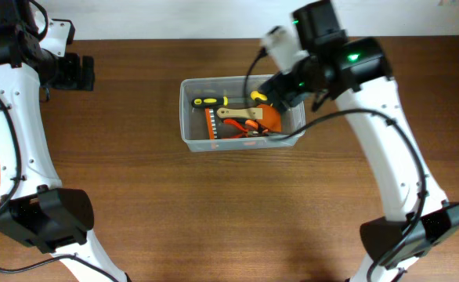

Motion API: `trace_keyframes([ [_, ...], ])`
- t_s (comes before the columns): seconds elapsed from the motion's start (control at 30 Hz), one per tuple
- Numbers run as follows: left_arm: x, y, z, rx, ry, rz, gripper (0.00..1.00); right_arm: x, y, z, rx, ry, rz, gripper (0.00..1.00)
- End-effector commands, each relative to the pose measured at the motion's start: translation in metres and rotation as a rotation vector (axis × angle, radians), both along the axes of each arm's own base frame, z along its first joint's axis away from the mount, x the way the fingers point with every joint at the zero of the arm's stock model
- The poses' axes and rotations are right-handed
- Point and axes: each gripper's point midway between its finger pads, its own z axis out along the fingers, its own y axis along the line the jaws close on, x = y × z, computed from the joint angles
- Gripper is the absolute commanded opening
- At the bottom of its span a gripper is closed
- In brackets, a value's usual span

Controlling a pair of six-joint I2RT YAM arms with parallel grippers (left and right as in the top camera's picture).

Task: Pack container
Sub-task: 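Lift right gripper away from the container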

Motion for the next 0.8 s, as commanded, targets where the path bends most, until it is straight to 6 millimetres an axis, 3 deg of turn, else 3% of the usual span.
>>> trace_keyframes([
  [0.0, -0.003, -0.001, 0.017, 0.000, -0.044, 0.008, 0.99, 0.013, -0.050, -0.016, 0.113, 0.105, -0.385, 0.70],
  [0.1, -0.003, -0.001, 0.017, 0.000, -0.044, 0.008, 0.99, 0.018, -0.086, -0.037, 0.135, 0.170, -0.547, 0.20],
  [0.13, -0.003, -0.001, 0.017, 0.000, -0.044, 0.008, 0.99, 0.020, -0.096, -0.044, 0.140, 0.188, -0.587, 0.08],
  [0.17, -0.003, -0.001, 0.017, 0.000, -0.044, 0.008, 0.99, 0.021, -0.104, -0.052, 0.142, 0.207, -0.625, 0.04],
  [0.3, -0.003, -0.001, 0.017, 0.000, -0.044, 0.008, 0.99, 0.029, -0.128, -0.094, 0.122, 0.280, -0.691, 0.04],
  [0.43, -0.003, -0.001, 0.017, 0.000, -0.044, 0.008, 0.99, 0.034, -0.135, -0.152, 0.107, 0.379, -0.714, 0.04],
  [0.6, -0.002, -0.001, 0.017, 0.000, -0.044, 0.007, 0.99, 0.031, -0.108, -0.211, 0.155, 0.542, -0.669, 0.04],
  [0.77, -0.002, -0.001, 0.017, 0.000, -0.044, 0.007, 0.99, 0.033, -0.080, -0.243, 0.189, 0.605, -0.616, 0.04],
])
